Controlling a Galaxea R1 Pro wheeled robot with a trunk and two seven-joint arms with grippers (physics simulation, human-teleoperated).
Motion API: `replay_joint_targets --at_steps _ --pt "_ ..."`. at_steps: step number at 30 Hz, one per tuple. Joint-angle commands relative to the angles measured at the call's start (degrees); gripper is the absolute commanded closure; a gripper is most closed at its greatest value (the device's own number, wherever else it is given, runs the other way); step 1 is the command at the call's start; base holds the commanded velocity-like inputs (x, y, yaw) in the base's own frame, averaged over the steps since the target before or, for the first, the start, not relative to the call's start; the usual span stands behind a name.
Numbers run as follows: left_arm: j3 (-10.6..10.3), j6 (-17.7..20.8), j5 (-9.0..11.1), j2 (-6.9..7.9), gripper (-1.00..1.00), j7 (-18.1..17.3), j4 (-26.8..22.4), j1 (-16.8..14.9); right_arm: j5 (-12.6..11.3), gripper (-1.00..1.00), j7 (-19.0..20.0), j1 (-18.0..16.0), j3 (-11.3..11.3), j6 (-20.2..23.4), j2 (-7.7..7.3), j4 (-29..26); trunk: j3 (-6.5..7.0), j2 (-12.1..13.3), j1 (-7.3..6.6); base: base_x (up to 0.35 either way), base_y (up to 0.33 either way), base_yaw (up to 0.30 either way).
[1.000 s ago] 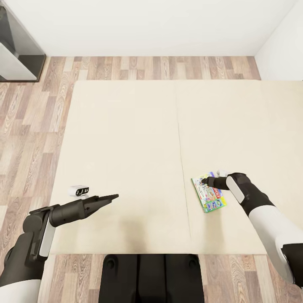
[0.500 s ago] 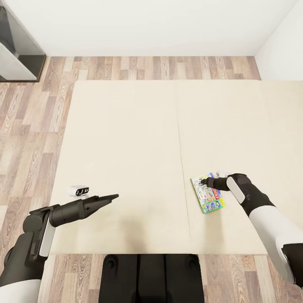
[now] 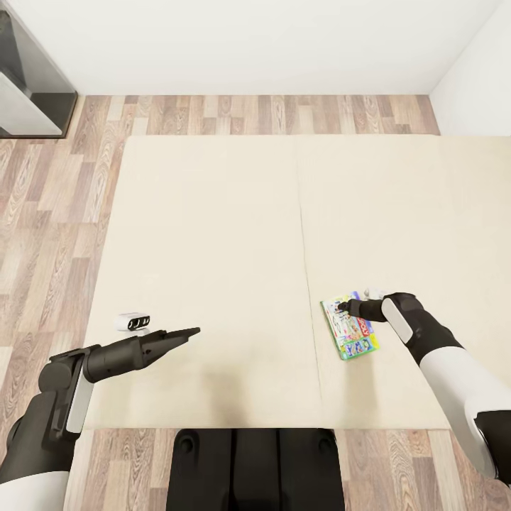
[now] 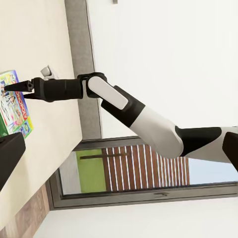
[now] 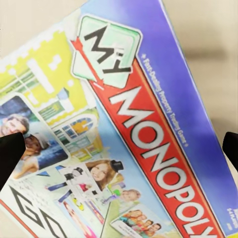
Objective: Put all the toys in the child's room - the three board games (two on the bed and one on the table), the two jigsaw puzzles on the table, and the tennis ball on the table - inside the toy box on the table in the child's room.
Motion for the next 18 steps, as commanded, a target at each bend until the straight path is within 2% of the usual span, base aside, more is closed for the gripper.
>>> replay_joint_targets --at_steps 1,12,18 --pt "0.0 0.6 -0.1 0.0 -1.0 -0.2 0.0 0.0 -0.8 -1.0 0.3 0.0 0.2 0.2 0.82 1.7 -0.07 0.0 0.06 0.0 0.0 0.0" --pt "0.0 0.6 -0.1 0.0 -1.0 -0.2 0.0 0.0 -0.9 -1.0 0.4 0.0 0.2 0.5 0.7 1.8 -0.07 0.0 0.06 0.0 0.0 0.0" --pt "0.0 0.6 -0.1 0.0 -1.0 -0.2 0.0 0.0 -0.8 -1.0 4.6 0.0 0.2 0.6 0.68 1.9 -0.07 0.0 0.06 0.0 0.0 0.0"
